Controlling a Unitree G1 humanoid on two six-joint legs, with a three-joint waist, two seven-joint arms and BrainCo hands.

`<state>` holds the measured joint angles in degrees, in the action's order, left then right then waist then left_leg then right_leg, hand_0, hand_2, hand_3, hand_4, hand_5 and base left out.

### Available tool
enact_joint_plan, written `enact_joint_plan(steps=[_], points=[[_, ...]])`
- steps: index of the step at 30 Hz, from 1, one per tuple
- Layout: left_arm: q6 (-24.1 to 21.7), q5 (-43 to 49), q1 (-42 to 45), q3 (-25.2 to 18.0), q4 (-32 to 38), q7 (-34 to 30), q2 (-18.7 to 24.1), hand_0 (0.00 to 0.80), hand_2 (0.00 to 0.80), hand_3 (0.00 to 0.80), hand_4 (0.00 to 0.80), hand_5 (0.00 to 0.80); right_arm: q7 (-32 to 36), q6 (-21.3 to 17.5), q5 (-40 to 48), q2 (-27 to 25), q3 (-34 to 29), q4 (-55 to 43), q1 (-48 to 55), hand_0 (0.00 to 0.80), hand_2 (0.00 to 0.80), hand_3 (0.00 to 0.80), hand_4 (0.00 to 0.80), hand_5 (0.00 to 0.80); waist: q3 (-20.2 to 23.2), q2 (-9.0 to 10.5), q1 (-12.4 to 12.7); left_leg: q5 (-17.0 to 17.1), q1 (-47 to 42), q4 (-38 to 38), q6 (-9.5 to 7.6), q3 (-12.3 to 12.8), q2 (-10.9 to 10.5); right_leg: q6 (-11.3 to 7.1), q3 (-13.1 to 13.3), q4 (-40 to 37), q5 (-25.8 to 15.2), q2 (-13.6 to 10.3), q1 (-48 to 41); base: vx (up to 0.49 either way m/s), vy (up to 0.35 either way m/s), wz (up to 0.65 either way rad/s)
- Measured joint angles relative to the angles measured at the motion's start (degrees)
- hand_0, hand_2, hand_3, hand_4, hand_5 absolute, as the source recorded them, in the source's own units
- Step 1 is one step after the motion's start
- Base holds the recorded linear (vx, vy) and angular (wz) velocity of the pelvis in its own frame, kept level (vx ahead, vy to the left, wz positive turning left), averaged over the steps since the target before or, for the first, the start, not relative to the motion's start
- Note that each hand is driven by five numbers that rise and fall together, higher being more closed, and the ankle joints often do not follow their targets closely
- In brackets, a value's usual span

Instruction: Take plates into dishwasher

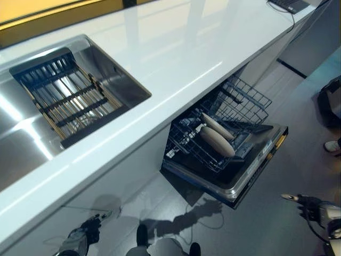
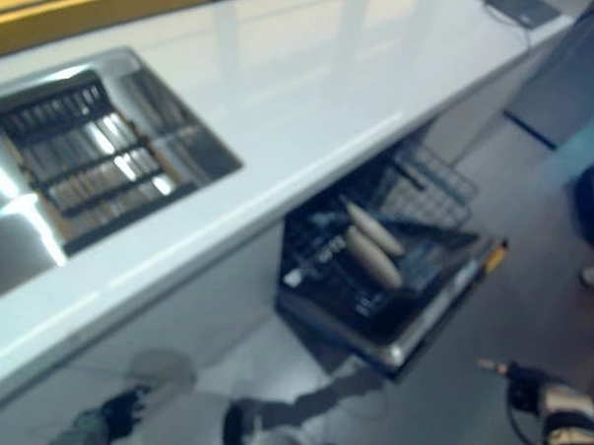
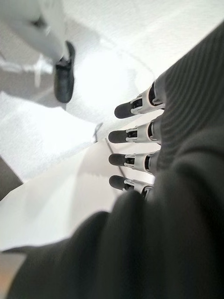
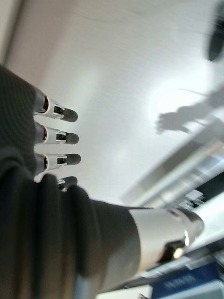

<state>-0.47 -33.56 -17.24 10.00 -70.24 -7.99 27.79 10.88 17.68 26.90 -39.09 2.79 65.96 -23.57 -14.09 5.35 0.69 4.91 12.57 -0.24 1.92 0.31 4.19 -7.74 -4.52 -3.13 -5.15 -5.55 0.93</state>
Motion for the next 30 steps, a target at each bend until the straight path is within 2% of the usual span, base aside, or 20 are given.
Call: enact_joint_plan(steps=[1,2,3,5,6,7,8,10,11,12,13,14,15,17,18,19,20,24,27,30], points=[[0.2,-1.8,-1.8,0.6,0.8,0.2,-0.2,0.0,0.0,0.0,0.0,0.0,-1.2,0.0,3.1,2.8,0.2,0.0,0.3,0.0,0.0,0.0,0.0,0.0,-0.2,0.06,-0.1,1.2,1.9,0.5,1.09,-2.8,0.9,1.12,-0.3,1.5,1.6,1.4,1.0,-0.681,-0.776,0.79],[0.2,-3.9,-2.9,1.3,1.5,0.3,-0.6,0.0,0.0,0.0,0.0,0.0,-1.3,-0.2,5.4,4.4,0.2,0.6,0.5,0.0,0.0,0.0,0.0,0.0,-0.7,0.07,-0.2,2.2,2.5,0.6,1.78,-4.5,1.6,2.39,-0.5,3.0,3.6,2.0,1.7,-0.58,-0.672,0.86],[0.2,-5.9,-3.5,1.3,3.0,0.3,-1.0,0.0,0.0,0.0,0.0,0.0,-1.3,-0.5,7.2,5.6,0.2,0.6,0.7,0.0,0.0,0.0,0.0,0.0,-1.3,0.42,-0.2,2.5,2.8,0.6,2.38,-5.3,1.3,3.11,-0.6,3.5,5.4,2.4,1.6,-0.399,-0.528,0.73],[-0.4,-10.8,-3.0,0.5,5.3,0.5,-1.7,0.0,0.0,0.0,0.0,0.0,-1.6,-1.4,11.1,8.0,0.2,0.5,0.2,0.0,0.0,0.0,0.0,0.0,-1.9,1.51,0.3,4.4,3.9,0.5,4.09,-7.0,0.7,3.28,-1.3,1.7,8.8,2.4,0.1,-0.326,-0.484,0.56],[-0.5,-12.6,-2.6,-0.3,5.7,0.7,-2.4,0.0,0.0,0.0,0.0,0.0,-1.5,-1.6,11.8,8.3,0.1,0.6,0.0,0.0,0.0,0.0,0.0,0.0,-2.5,0.56,0.1,5.4,4.2,0.3,4.46,-7.7,1.4,3.68,-1.6,1.4,8.6,3.5,-0.3,-0.257,-0.389,0.59],[-0.5,-15.9,-1.7,-1.4,6.6,0.9,-4.1,0.0,0.0,0.0,0.0,0.0,-1.3,-1.9,13.2,8.3,-0.3,0.2,-0.3,0.0,0.0,0.0,0.0,0.0,-3.8,-1.36,0.0,6.7,4.0,-0.6,4.81,-8.1,2.5,4.52,-1.9,1.3,8.6,5.2,-1.0,-0.299,-0.422,0.67],[-0.7,-19.4,0.7,-2.9,8.6,1.3,-6.4,0.0,0.0,0.0,0.0,0.0,-1.4,-2.0,14.8,8.5,-1.0,-0.4,0.2,0.0,0.0,0.0,0.0,0.0,-4.8,-3.27,0.1,8.1,3.9,-1.1,4.41,-8.2,4.0,5.82,-2.4,2.4,8.8,7.3,-1.1,-0.326,-0.474,0.7],[-1.5,-22.0,4.5,-4.2,8.9,1.3,-8.8,0.0,0.0,0.0,0.0,0.0,-3.1,-2.6,16.7,9.7,-3.0,-0.2,1.4,0.0,0.0,0.0,0.0,0.0,-5.5,-5.02,-0.2,9.2,4.0,-1.1,4.06,-7.1,5.5,7.61,-3.6,4.4,10.0,9.5,-1.5,-0.188,-0.313,0.78],[-1.4,-22.5,5.9,-4.6,8.6,1.3,-10.0,0.0,0.0,0.0,0.0,0.0,-4.8,-3.9,18.0,10.7,-4.5,-0.6,3.4,0.0,0.0,0.0,0.0,0.0,-5.8,-5.17,0.0,6.8,3.6,-2.0,3.61,-4.9,6.2,8.78,-4.1,5.4,10.8,9.9,-1.5,-0.103,-0.168,0.92],[-1.3,-22.5,6.6,-4.9,7.8,1.0,-10.5,0.0,0.0,0.0,0.0,0.0,-5.8,-5.0,19.0,11.8,-5.4,-0.6,5.3,0.0,0.0,0.0,0.0,0.0,-6.3,-3.78,0.4,0.9,3.9,-0.6,3.78,-1.6,5.8,9.48,-4.5,6.1,11.1,8.2,-1.1,-0.082,-0.095,0.7],[-1.3,-22.5,7.0,-5.5,7.3,0.7,-10.8,0.0,0.0,0.0,0.0,0.0,-6.2,-5.3,19.4,12.4,-5.6,-0.5,5.9,0.0,0.0,0.0,0.0,0.0,-6.8,-2.79,0.4,0.8,4.5,2.0,2.89,0.1,4.9,9.58,-5.2,6.0,11.0,7.0,-1.3,-0.087,-0.047,0.55],[-1.3,-22.5,8.5,-6.8,5.3,0.0,-11.3,0.0,0.0,0.0,0.0,0.0,-6.5,-6.0,20.0,13.8,-5.8,0.4,6.1,0.0,0.0,0.0,0.0,0.0,-7.1,-0.36,0.3,0.4,4.7,11.3,1.91,3.8,1.7,9.18,-5.5,5.7,10.1,3.1,-1.8,-0.078,0.015,0.34],[-1.3,-22.4,9.0,-7.0,4.2,-0.5,-11.6,0.0,0.0,0.0,0.0,0.0,-6.3,-6.5,19.9,13.7,-6.5,0.8,6.2,0.0,0.0,0.0,0.0,0.0,-7.1,-0.42,0.2,-1.9,4.6,18.2,1.04,4.8,0.1,8.25,-5.6,4.8,9.0,1.3,-2.1,-0.07,0.11,0.3],[-1.5,-22.2,8.7,-8.1,4.3,-1.1,-11.9,0.0,0.0,0.0,0.0,0.0,-6.1,-6.8,19.9,12.9,-6.9,1.8,6.0,0.0,0.0,0.0,0.0,0.0,-7.0,-1.72,-0.7,-7.1,1.3,24.5,-0.6,6.1,-1.4,6.91,-6.6,4.2,8.0,-0.1,-2.6,-0.009,0.173,0.25],[-1.5,-22.2,8.6,-8.2,4.5,-1.1,-11.9,0.0,0.0,0.0,0.0,0.0,-6.1,-6.8,19.9,12.9,-7.0,1.8,6.0,0.0,0.0,0.0,0.0,0.0,-6.8,-2.13,-1.0,-8.4,-0.4,23.1,-0.98,6.2,-1.7,6.72,-6.9,4.3,8.0,-0.2,-2.7,-0.092,0.099,0.25],[-1.6,-21.7,8.9,-8.1,5.6,-0.9,-12.0,0.0,0.0,0.0,0.0,0.0,-6.5,-6.7,20.0,12.8,-7.3,0.1,6.7,0.0,0.0,0.0,0.0,0.0,-5.8,-4.24,-1.7,-8.2,-6.5,10.5,-0.9,5.9,-2.1,6.41,-6.8,5.5,8.0,0.3,-1.8,-0.166,0.018,0.34],[-1.8,-21.0,7.8,-8.0,6.2,-1.0,-11.8,0.0,0.0,0.0,0.0,0.0,-6.9,-6.8,20.0,12.8,-7.6,-1.0,7.9,0.0,0.0,0.0,0.0,0.0,-5.4,-5.2,-2.4,-7.5,-8.2,5.6,-0.4,5.7,-2.1,5.45,-6.9,7.1,9.0,0.4,-0.4,-0.181,-0.033,0.53],[-3.9,-20.9,4.4,-7.7,6.1,-2.1,-11.0,0.0,0.0,0.0,0.0,0.0,-8.0,-6.0,19.9,12.7,-9.2,4.5,7.2,0.0,0.0,0.0,0.0,0.0,-5.5,-4.84,-1.2,-5.7,-7.0,5.0,-2.27,4.2,-4.4,4.82,-6.6,8.4,9.3,-1.6,1.1,-0.119,-0.076,0.31],[-3.9,-20.7,6.1,-7.6,6.0,-2.3,-9.1,0.0,0.0,0.0,0.0,0.0,-9.1,-4.8,20.0,12.6,-10.4,5.1,6.4,0.0,0.0,0.0,0.0,0.0,-5.5,-4.73,-0.9,-4.8,-6.8,3.8,-2.4,4.2,-4.7,3.59,-5.3,7.5,8.5,-1.6,2.0,-0.122,-0.063,0.04],[-3.8,-20.6,8.1,-7.8,5.1,-2.6,-8.3,0.0,0.0,0.0,0.0,0.0,-10.0,-4.0,20.5,12.1,-11.3,5.2,6.7,0.0,0.0,0.0,0.0,0.0,-5.5,-4.86,-1.1,-3.7,-6.8,2.4,-2.01,4.2,-4.3,3.63,-5.2,6.3,7.4,-0.9,2.2,-0.077,-0.062,-0.06]])
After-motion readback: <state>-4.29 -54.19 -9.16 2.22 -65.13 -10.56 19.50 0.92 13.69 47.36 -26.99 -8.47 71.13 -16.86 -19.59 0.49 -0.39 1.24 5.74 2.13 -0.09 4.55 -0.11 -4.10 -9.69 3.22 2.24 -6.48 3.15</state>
